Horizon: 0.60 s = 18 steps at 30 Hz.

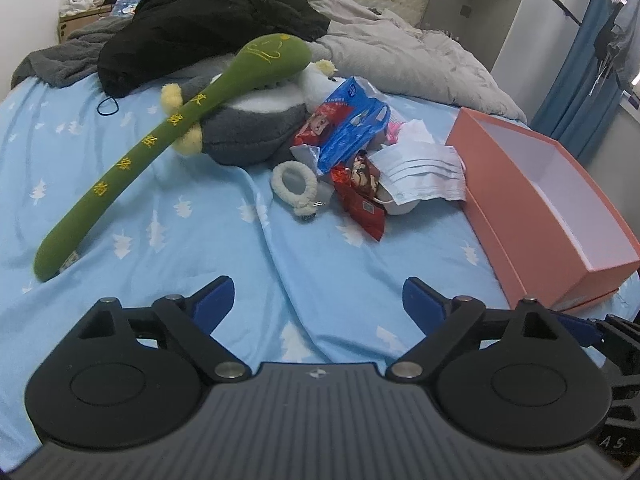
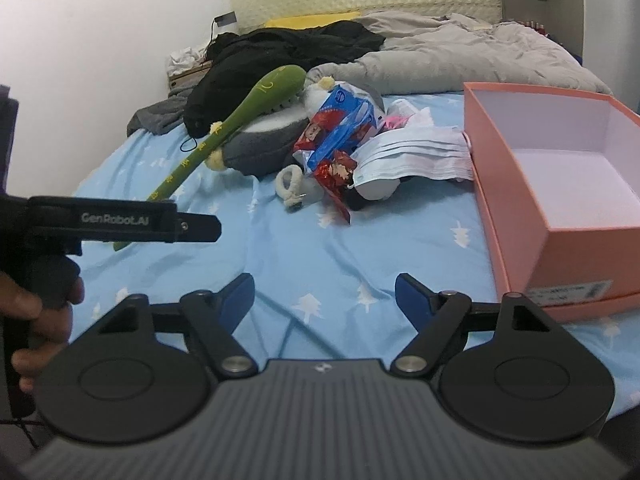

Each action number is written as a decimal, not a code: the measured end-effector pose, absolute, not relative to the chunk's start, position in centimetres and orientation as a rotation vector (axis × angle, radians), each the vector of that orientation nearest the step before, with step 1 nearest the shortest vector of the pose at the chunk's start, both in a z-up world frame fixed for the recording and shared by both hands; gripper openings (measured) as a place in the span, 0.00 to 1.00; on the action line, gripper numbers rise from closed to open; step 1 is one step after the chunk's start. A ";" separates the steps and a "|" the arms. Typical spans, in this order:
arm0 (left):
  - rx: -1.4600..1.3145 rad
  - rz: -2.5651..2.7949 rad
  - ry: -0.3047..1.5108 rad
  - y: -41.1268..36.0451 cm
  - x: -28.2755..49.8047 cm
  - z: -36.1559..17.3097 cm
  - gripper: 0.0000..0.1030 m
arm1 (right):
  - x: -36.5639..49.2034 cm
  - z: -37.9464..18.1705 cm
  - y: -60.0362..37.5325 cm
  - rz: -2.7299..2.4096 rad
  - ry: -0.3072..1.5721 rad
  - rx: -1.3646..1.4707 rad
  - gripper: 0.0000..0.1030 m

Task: Organize soft objects
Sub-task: 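Grasp the white fuzzy scrunchie with the left gripper while the right gripper grasps the red candy wrapper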

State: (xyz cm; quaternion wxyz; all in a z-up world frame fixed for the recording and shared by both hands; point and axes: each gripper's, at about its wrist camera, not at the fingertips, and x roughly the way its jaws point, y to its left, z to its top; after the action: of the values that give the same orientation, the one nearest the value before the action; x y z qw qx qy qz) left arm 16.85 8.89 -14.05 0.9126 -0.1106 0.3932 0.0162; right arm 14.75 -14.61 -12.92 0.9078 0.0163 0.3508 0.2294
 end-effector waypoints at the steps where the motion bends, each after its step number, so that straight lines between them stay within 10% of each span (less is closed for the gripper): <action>1: -0.228 0.033 0.812 9.0 17.4 -14.3 0.90 | 15.0 -13.1 -14.4 0.473 0.726 0.031 0.75; 18: -0.245 0.046 0.831 12.1 25.6 -19.1 0.80 | 21.7 -16.4 -11.3 0.507 0.722 0.010 0.73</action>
State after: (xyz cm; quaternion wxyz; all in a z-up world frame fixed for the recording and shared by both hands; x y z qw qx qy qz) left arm 25.61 12.08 -19.12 0.9073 -0.1189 0.4027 0.0222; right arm 21.66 -11.31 -16.35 0.9042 0.0049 0.3496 0.2453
